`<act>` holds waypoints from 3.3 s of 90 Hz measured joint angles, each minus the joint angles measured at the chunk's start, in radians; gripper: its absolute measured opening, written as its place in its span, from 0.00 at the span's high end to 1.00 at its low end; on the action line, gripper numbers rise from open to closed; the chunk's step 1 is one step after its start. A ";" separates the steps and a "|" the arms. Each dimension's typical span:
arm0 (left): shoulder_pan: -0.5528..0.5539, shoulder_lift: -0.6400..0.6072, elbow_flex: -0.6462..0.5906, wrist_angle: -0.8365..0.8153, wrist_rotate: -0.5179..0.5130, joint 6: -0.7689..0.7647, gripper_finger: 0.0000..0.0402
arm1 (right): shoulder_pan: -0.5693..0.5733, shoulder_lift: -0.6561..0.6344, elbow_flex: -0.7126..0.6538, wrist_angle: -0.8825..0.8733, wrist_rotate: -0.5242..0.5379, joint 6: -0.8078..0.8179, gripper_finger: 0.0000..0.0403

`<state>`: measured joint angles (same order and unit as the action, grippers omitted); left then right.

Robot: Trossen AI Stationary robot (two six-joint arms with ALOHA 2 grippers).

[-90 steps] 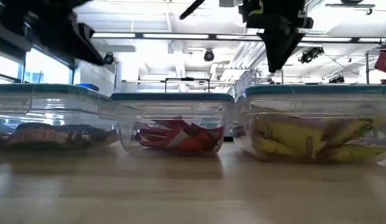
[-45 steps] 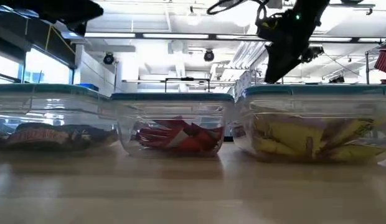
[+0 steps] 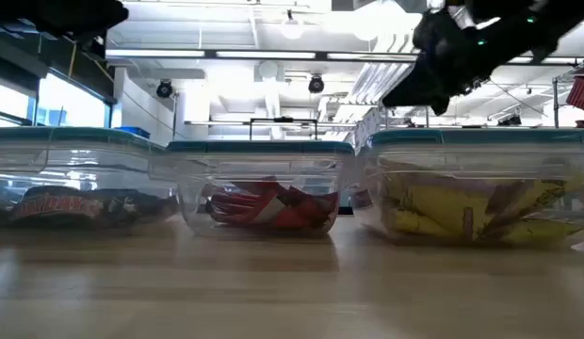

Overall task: Sort candy
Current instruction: Return to Home Position

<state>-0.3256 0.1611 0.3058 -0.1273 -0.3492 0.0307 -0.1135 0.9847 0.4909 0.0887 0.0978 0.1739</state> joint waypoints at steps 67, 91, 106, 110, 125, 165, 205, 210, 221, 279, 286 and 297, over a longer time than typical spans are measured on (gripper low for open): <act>-0.002 -0.158 -0.196 0.130 0.012 -0.064 0.90 | 0.034 -0.644 -0.480 0.394 -0.121 0.053 1.00; -0.003 -0.157 -0.293 0.217 0.128 -0.110 0.90 | 0.062 -0.705 -0.481 0.355 -0.132 0.053 1.00; -0.006 -0.157 -0.294 0.172 0.151 -0.141 0.90 | 0.061 -0.703 -0.481 0.293 -0.123 0.054 1.00; -0.010 -0.157 -0.294 0.192 0.167 -0.118 0.90 | 0.061 -0.703 -0.481 0.273 -0.124 0.064 1.00; -0.020 -0.157 -0.294 0.248 0.211 -0.030 0.90 | 0.061 -0.703 -0.481 0.186 -0.121 0.095 1.00; -0.022 -0.157 -0.294 0.229 0.198 -0.027 0.90 | 0.061 -0.701 -0.482 0.031 -0.120 0.088 1.00; -0.022 -0.157 -0.294 0.229 0.179 -0.027 0.90 | 0.061 -0.701 -0.482 0.002 -0.120 0.088 1.00; -0.022 -0.157 -0.294 0.229 0.179 -0.027 0.90 | 0.061 -0.701 -0.482 0.002 -0.120 0.088 1.00; -0.022 -0.157 -0.294 0.229 0.179 -0.027 0.90 | 0.061 -0.701 -0.482 0.002 -0.120 0.088 1.00; -0.022 -0.157 -0.293 0.229 0.179 -0.027 0.90 | 0.061 -0.701 -0.482 0.002 -0.120 0.088 1.00; -0.022 -0.157 -0.293 0.229 0.179 -0.027 0.90 | 0.061 -0.701 -0.482 0.002 -0.120 0.087 1.00; -0.022 -0.157 -0.293 0.229 0.179 -0.027 0.90 | 0.061 -0.701 -0.482 0.002 -0.120 0.088 1.00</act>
<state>-0.3477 0.0044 0.0128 0.1017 -0.1703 0.0034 -0.0521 0.2832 0.0090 0.0902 -0.0227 0.2615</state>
